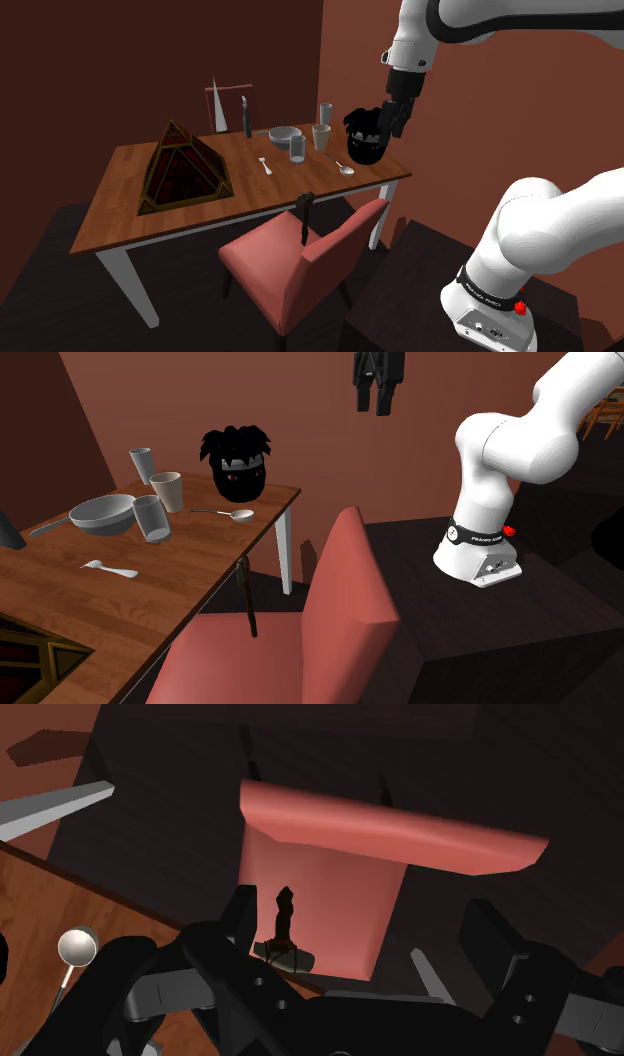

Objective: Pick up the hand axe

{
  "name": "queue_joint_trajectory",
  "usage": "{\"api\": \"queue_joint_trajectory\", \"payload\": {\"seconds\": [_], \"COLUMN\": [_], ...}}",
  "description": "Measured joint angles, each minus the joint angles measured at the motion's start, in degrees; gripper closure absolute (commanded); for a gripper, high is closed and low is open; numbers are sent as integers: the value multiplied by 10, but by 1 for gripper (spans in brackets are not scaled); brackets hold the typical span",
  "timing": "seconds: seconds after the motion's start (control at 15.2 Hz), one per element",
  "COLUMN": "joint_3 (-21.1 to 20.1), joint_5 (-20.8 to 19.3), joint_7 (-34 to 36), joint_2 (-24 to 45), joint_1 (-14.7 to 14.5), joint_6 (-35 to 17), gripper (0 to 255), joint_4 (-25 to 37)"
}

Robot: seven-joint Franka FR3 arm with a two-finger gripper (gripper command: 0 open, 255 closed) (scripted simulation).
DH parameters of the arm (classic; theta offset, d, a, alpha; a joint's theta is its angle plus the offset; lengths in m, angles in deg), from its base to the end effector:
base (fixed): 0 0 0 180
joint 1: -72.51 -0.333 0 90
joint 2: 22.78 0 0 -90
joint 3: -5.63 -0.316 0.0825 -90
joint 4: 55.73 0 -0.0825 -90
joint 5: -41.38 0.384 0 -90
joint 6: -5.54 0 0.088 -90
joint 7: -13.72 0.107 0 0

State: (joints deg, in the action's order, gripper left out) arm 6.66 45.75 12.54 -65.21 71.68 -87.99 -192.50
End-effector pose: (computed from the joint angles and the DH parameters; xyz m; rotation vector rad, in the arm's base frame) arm 0.3233 0.0053 0.5672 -3.0531 -0.0254 0.0205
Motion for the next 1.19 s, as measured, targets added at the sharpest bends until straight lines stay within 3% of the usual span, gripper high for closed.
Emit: {"api": "queue_joint_trajectory", "payload": {"seconds": [0.2, 0.73, 1.19], "joint_3": [7, 41, 81], "joint_5": [-6, -25, -17], "joint_7": [-20, -129, -240], "joint_2": [6, 80, 207], "joint_1": [-1, -17, -42], "joint_6": [-26, -232, -416], "gripper": [0, 0, 0], "joint_4": [-15, -103, -119]}}
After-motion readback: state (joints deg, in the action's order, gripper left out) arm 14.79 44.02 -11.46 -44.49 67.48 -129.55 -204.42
